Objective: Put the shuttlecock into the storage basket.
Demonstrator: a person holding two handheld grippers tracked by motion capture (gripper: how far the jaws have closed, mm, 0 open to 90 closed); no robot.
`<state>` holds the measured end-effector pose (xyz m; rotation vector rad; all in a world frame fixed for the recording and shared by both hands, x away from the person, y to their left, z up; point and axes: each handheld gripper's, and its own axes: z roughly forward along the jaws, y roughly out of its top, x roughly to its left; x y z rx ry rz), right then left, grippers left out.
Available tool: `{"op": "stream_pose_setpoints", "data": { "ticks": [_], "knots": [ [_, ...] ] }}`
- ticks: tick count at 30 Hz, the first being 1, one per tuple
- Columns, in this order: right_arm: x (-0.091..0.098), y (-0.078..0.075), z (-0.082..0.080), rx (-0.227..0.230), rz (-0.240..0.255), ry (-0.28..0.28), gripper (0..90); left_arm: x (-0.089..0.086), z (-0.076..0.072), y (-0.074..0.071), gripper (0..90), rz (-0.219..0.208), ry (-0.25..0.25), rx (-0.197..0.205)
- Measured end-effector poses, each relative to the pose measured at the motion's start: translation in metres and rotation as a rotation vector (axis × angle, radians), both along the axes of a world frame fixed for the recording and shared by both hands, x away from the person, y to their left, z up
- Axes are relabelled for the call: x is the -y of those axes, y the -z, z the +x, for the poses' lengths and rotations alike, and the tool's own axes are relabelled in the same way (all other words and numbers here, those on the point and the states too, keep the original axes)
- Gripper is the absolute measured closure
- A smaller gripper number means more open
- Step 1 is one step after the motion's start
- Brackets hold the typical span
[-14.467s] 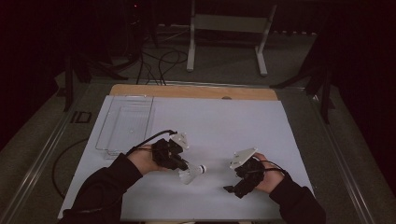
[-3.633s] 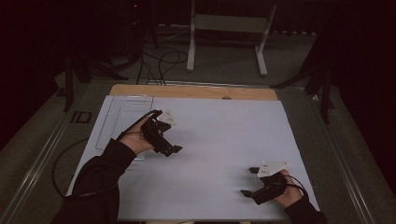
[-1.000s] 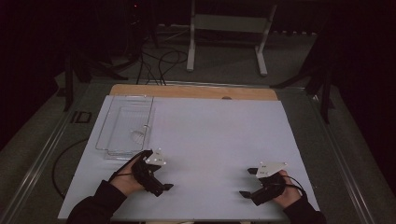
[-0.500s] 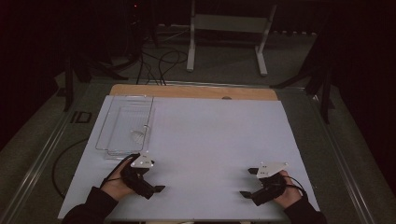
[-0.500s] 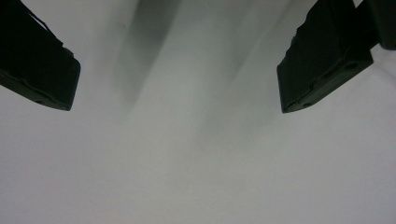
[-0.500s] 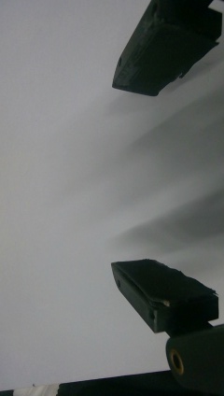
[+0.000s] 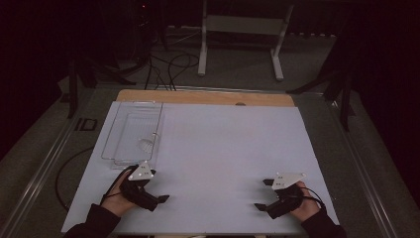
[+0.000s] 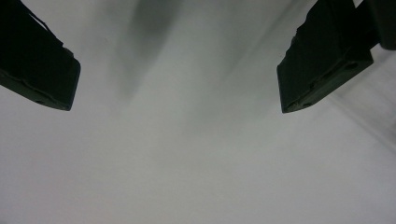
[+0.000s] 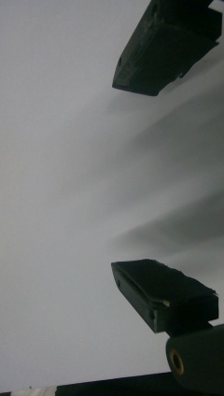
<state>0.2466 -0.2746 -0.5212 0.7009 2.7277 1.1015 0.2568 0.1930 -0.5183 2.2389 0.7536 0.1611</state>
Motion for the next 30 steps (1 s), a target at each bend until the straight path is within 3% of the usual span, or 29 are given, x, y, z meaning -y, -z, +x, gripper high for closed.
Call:
{"op": "stream_pose_setpoints", "data": {
  "ticks": [2,4,9,17,30],
  "knots": [
    [0.0,0.0,0.0,0.001,0.001,-0.001,10.4,0.0,-0.001,0.002,0.0,-0.007,-0.03,0.02],
    [0.0,0.0,-0.001,0.001,0.001,-0.001,10.5,-0.001,-0.001,0.002,0.1,-0.014,-0.041,0.013],
    [0.0,0.001,0.0,0.001,-0.005,-0.003,10.5,0.002,-0.002,0.006,0.0,0.01,-0.048,0.008],
    [0.0,0.003,-0.001,-0.006,-0.006,-0.007,10.5,0.004,-0.001,0.012,0.1,-0.013,-0.057,0.011],
    [0.0,0.004,0.0,-0.008,-0.011,-0.006,10.5,0.005,-0.002,0.009,0.0,-0.026,-0.063,0.037]
  ]
}}
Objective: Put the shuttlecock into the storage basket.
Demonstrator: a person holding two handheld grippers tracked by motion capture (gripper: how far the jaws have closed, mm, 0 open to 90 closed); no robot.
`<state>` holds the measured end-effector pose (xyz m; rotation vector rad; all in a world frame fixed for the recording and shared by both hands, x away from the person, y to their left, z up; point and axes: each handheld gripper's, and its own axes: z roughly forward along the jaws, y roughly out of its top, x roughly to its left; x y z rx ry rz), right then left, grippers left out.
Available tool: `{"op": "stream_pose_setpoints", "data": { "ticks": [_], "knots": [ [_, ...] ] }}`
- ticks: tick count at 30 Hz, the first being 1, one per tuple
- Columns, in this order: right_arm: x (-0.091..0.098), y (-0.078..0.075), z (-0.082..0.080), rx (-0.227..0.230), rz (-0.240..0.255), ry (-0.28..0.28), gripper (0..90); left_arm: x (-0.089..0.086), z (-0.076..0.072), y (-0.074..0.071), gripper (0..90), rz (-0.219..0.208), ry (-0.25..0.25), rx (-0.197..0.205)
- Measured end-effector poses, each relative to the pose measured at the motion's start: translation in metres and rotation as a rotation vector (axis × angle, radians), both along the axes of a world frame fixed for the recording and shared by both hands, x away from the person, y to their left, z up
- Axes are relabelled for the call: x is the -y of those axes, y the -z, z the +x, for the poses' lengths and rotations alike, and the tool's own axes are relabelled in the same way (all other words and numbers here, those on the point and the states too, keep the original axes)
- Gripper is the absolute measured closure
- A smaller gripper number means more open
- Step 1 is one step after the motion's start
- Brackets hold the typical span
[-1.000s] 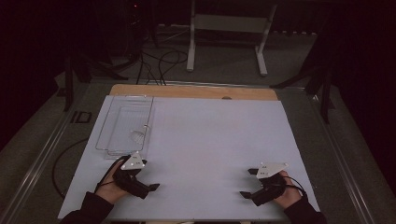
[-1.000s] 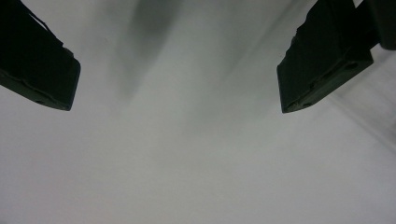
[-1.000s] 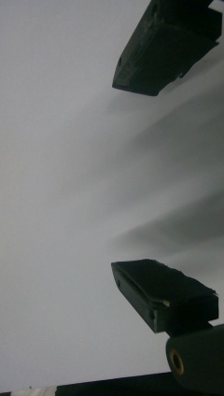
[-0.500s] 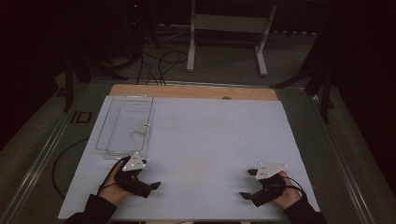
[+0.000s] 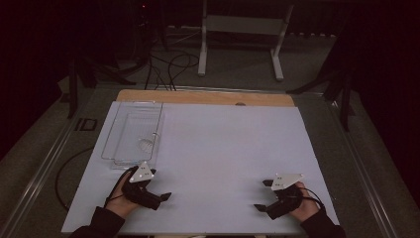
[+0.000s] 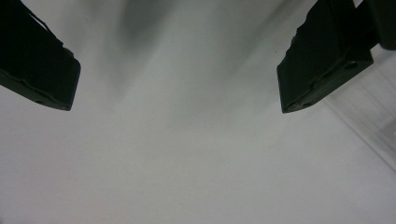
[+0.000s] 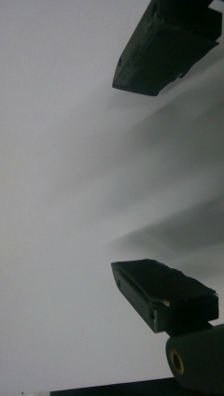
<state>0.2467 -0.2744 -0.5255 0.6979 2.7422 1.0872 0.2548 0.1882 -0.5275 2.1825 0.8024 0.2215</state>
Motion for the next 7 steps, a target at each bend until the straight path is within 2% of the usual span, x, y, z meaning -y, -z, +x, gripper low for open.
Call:
{"op": "stream_pose_setpoints", "data": {
  "ticks": [7],
  "knots": [
    [-0.0002,0.0002,0.0,-0.002,-0.001,-0.003,10.5,0.001,0.0,0.0004,0.0,-0.001,0.003,-0.01]
  ]
}}
